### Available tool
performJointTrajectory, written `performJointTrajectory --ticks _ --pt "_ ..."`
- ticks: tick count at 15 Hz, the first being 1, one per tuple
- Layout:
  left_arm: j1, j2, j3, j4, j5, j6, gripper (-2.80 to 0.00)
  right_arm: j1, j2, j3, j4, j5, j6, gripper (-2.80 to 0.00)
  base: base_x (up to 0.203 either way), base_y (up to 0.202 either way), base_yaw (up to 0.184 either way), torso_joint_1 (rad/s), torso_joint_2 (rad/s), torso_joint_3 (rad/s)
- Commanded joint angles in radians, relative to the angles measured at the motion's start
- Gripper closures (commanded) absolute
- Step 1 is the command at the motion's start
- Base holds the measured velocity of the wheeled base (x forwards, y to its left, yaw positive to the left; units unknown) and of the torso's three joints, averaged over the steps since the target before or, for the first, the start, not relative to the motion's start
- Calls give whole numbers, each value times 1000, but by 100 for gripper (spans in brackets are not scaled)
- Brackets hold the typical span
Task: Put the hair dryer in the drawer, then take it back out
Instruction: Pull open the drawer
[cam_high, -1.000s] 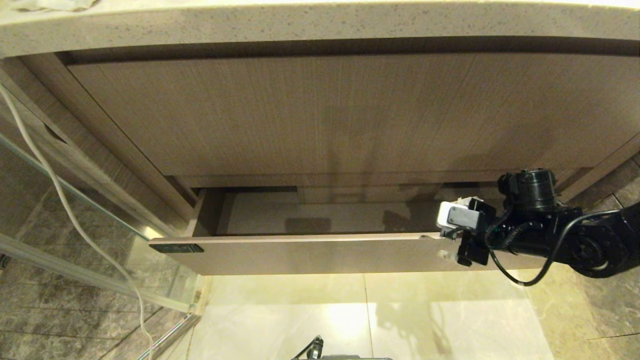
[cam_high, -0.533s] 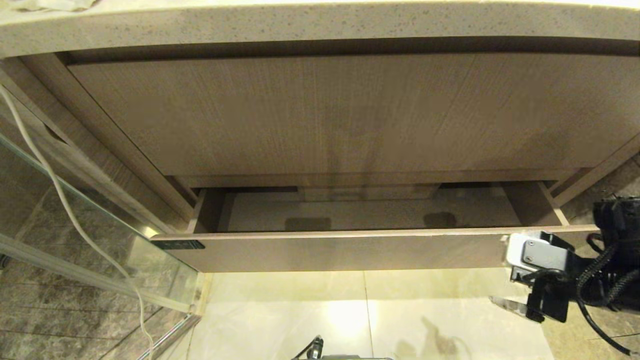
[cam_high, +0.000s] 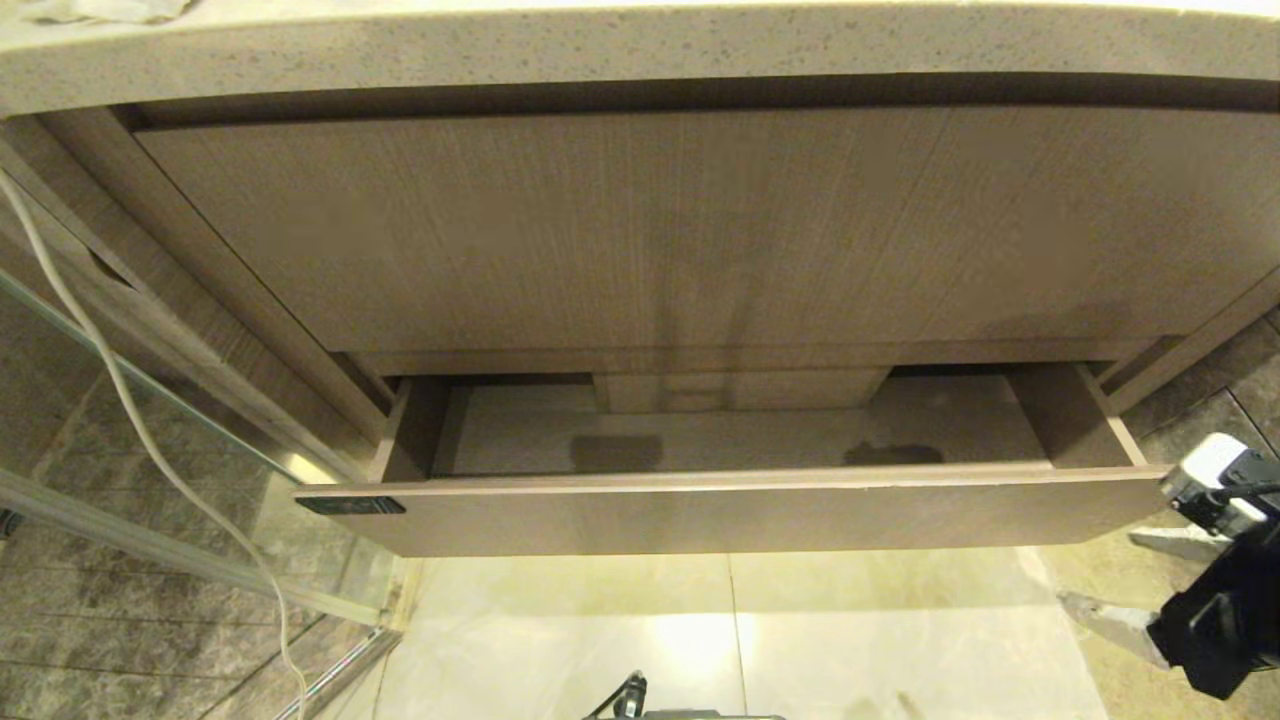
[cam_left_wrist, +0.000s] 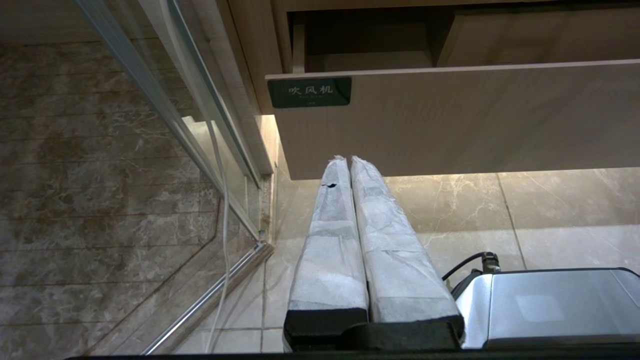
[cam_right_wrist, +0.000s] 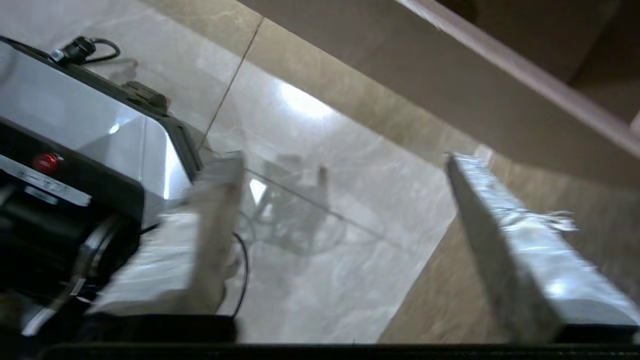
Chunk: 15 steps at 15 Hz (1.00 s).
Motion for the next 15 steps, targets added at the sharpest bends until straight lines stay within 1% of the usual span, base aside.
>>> performJointTrajectory --ticks 1,3,7,9,10,12,13,14,15 --pt "0 1 2 0 0 0 0 -9 -115 8 51 -9 18 0 0 0 0 0 0 0" --pt "0 1 2 0 0 0 0 -11 -195 6 101 -16 67 0 0 0 0 0 0 0" --pt "0 1 2 0 0 0 0 -33 -411 -10 346 -32 193 0 0 0 0 0 0 0" --pt "0 1 2 0 0 0 0 -41 -522 24 398 -41 236 0 0 0 0 0 0 0" --pt "0 1 0 0 0 0 0 -49 -577 64 388 -59 242 0 0 0 0 0 0 0" --pt "0 1 2 0 0 0 0 -58 -696 188 326 -116 268 0 0 0 0 0 0 0" --pt "0 1 2 0 0 0 0 -59 -742 243 303 -132 279 0 0 0 0 0 0 0" --pt "0 1 2 0 0 0 0 -58 -801 296 287 -137 295 0 0 0 0 0 0 0" --pt "0 1 2 0 0 0 0 -58 -852 328 281 -129 331 0 0 0 0 0 0 0"
